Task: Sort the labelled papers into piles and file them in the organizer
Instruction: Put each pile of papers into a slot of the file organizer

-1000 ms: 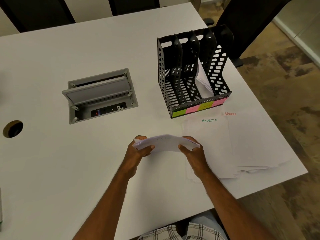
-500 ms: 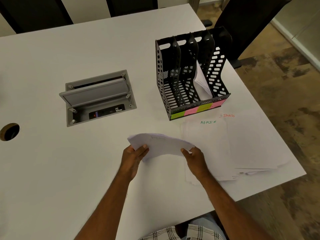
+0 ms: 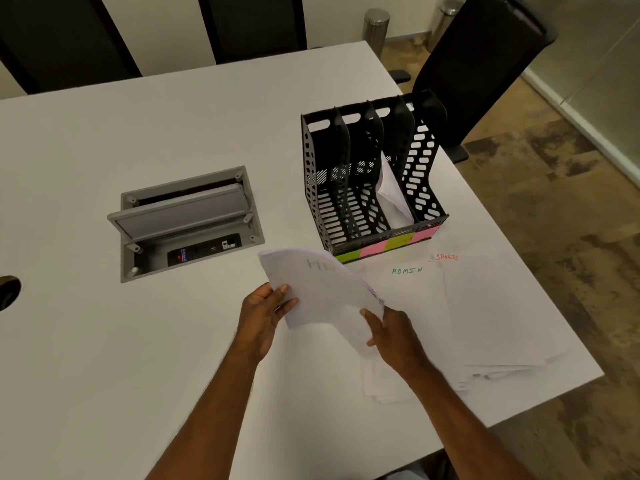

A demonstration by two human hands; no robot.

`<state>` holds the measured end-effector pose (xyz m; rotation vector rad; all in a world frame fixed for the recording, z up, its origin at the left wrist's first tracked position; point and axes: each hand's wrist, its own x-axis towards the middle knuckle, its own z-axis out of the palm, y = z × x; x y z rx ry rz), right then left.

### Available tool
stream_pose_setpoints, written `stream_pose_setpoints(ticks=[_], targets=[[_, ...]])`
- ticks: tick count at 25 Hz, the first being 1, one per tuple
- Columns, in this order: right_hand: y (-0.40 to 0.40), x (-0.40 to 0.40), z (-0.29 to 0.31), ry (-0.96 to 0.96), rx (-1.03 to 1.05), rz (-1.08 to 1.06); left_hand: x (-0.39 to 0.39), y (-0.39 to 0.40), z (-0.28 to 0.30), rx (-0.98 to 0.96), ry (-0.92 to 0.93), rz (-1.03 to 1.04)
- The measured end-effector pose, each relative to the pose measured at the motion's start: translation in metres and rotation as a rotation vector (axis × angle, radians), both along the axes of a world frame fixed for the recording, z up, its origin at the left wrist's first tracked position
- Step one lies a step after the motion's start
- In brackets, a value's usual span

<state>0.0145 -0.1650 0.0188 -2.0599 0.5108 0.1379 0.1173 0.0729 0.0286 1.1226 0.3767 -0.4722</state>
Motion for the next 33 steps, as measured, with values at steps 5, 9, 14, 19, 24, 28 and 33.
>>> stream_pose_setpoints(ticks=[5, 9, 14, 19, 24, 28, 33], targets=[[-0.036, 0.027, 0.047, -0.177, 0.120, -0.198, 0.048, -0.034, 0.013, 0.282, -0.089, 0.218], [-0.053, 0.064, 0.073, -0.337, 0.144, -0.423, 0.060, -0.064, 0.002, 0.397, -0.155, 0.122], [-0.043, 0.126, 0.081, -0.452, 0.219, -0.486, 0.067, -0.105, -0.015, 0.617, -0.339, -0.096], [-0.026, 0.177, 0.055, -0.440, 0.170, -0.343, 0.073, -0.119, -0.031, 0.928, -0.664, -0.405], [-0.015, 0.204, 0.014, -0.268, 0.114, -0.213, 0.066, -0.103, -0.057, 1.185, -0.759, -0.620], [-0.015, 0.200, -0.003, -0.162, 0.011, -0.188, 0.064, -0.098, -0.062, 1.243, -0.777, -0.676], [-0.026, 0.151, -0.009, -0.214, 0.067, -0.244, 0.057, -0.093, -0.064, 1.215, -0.740, -0.707]])
